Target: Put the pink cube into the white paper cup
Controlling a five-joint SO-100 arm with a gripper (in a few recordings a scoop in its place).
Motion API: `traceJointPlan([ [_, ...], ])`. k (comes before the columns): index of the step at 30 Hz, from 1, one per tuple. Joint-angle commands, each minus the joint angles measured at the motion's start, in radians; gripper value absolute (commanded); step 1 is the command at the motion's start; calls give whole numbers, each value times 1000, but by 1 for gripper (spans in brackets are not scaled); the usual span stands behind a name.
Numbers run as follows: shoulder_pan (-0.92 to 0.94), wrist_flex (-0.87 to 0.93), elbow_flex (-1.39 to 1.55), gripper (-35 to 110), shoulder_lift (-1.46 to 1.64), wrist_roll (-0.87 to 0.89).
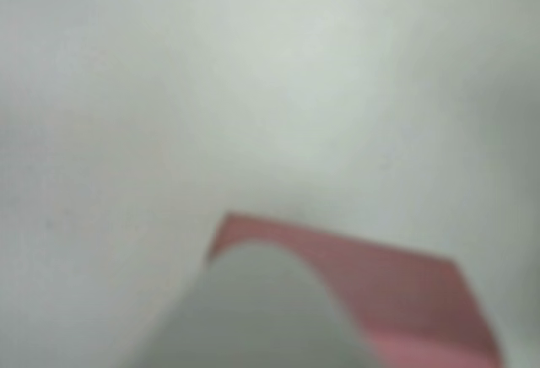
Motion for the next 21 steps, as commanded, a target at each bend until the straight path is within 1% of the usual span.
traceJointPlan([
  [1,78,61,-193,6,40,-64],
  [5,146,86,-252,6,0,-117],
  [21,385,133,-253,7,-60,-245],
])
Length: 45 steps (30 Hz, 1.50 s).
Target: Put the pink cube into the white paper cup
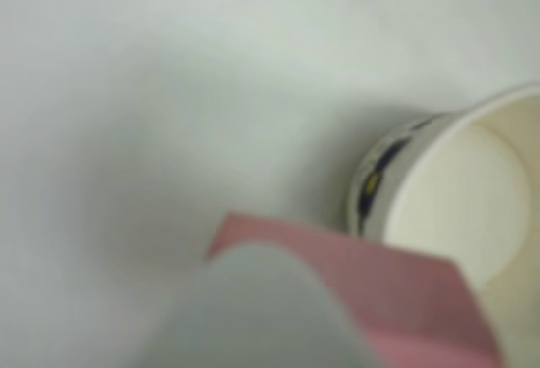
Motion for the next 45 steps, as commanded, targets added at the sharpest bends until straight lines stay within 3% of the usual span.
traceJointPlan([
  [1,69,20,-86,7,3,-48],
  [45,233,-14,-212,7,-179,-189],
])
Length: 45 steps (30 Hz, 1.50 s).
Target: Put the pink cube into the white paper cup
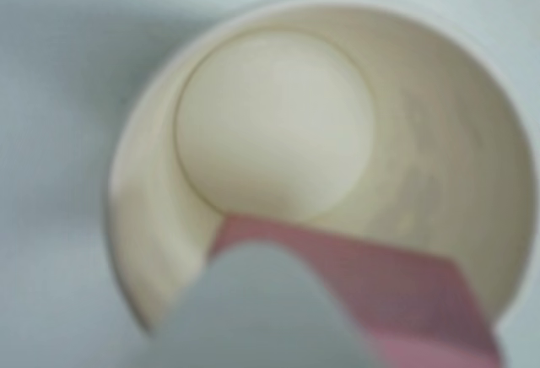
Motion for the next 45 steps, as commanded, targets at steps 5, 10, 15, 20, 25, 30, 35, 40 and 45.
traceJointPlan([
  [5,8,-48,-95,7,5,-21],
  [10,5,-75,-94,7,-8,-21],
  [15,3,-87,-94,7,-11,-21],
  [20,3,-101,-87,12,-37,-29],
  [25,-2,-112,-86,21,-61,-29],
  [30,-3,-112,-86,35,-63,-51],
  [35,-3,-112,-86,43,-61,-63],
  [40,-5,-107,-58,44,-49,-75],
  [45,-3,-109,-44,44,-41,-83],
])
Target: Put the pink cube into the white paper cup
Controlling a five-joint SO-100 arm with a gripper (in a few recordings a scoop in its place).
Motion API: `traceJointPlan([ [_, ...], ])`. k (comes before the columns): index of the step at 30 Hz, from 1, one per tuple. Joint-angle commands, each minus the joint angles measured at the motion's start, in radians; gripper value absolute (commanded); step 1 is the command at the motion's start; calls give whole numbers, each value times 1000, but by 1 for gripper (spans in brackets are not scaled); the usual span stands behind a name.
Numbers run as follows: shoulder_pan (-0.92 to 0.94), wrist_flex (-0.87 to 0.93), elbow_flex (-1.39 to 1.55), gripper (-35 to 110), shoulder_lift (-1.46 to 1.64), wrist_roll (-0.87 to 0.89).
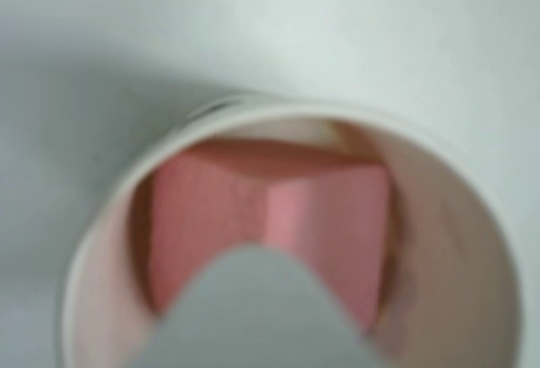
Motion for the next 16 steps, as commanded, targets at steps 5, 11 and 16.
traceJointPlan([
  [5,0,-9,-34,44,49,-15],
  [11,-18,-9,-21,44,69,-9],
  [16,-14,-5,-11,44,101,-12],
])
